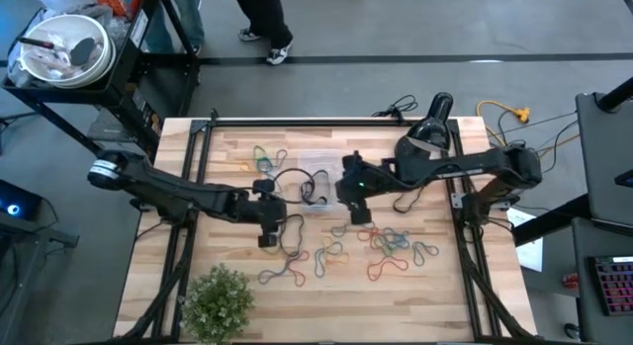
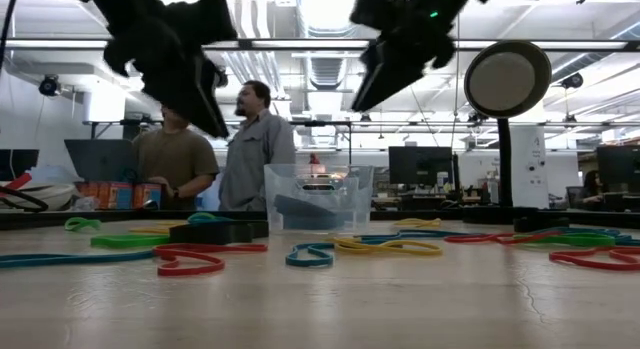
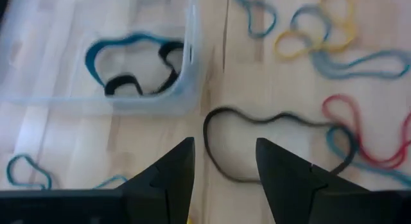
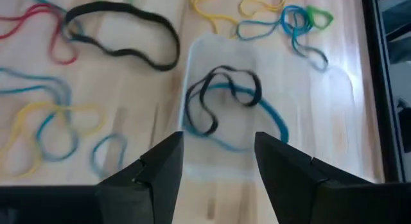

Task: Pick and place rubber bands into bin
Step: Put the black rubber band into the transparent bin

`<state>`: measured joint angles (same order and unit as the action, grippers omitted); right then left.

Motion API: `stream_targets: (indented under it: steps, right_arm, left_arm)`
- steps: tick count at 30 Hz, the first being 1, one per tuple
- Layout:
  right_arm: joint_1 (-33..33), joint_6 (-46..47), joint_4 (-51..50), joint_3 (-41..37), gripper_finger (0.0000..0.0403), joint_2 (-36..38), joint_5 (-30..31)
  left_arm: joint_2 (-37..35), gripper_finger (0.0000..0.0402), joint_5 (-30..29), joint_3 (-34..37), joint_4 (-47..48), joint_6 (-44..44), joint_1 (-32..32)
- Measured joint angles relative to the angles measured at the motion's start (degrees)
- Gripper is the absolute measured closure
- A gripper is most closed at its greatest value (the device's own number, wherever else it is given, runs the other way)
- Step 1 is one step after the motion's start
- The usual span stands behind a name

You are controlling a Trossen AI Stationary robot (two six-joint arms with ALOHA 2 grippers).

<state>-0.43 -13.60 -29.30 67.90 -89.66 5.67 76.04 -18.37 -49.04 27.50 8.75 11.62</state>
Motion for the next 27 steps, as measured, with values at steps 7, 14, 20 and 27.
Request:
stream_targets:
  steps: [7, 14, 20, 27]
  right_arm:
    - [4.3, 6.2, 0.4, -12.1, 0.0218, 11.0, -0.3]
    - [8.5, 13.5, 9.1, -25.6, 0.0221, 23.5, 0.3]
    - [10.9, 18.0, 15.9, -34.2, 0.0221, 31.5, 0.4]
    - [12.0, 21.7, 20.9, -41.4, 0.0220, 36.2, 1.9]
  left_arm:
    - [6.2, 0.0251, -2.0, 0.0, -0.1, 1.2, -1.4]
    - [10.6, 0.0251, -2.1, 0.0, -1.7, 2.3, -2.5]
    - [12.9, 0.0251, -1.5, 0.0, -2.8, 3.3, -2.7]
    - [15.6, 0.0251, -0.9, 0.0, -6.3, 4.6, -3.0]
